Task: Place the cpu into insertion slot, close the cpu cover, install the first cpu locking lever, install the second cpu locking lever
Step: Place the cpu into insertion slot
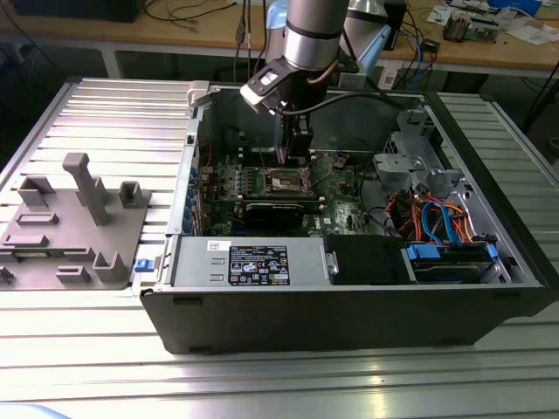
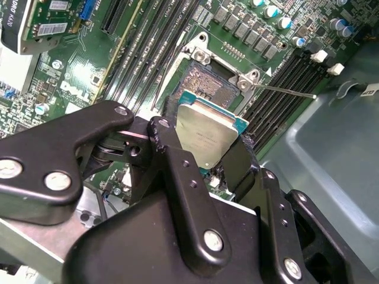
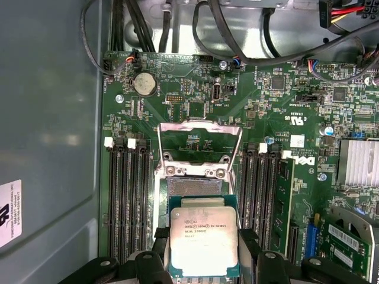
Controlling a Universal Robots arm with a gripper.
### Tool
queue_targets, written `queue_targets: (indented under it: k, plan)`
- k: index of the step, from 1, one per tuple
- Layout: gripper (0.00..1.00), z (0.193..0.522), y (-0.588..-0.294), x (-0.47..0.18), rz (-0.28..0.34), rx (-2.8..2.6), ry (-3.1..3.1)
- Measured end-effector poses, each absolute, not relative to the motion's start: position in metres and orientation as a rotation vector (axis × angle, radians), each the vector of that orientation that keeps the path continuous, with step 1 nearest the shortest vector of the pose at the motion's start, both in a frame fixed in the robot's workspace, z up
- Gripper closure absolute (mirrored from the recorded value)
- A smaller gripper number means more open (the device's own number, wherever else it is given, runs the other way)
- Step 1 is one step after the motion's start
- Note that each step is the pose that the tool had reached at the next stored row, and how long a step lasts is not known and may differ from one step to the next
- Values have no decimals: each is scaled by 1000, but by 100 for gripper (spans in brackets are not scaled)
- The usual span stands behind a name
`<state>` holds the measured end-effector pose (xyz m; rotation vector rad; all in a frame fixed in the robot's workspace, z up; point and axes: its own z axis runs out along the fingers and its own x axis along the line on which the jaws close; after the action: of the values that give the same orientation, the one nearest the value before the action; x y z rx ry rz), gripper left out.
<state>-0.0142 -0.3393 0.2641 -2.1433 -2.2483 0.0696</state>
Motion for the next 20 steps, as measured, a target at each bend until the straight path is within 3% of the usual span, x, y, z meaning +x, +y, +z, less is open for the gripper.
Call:
queue_targets:
  k: [20]
  plan:
    - [46,257,-339,-14,69,-2143,-2248]
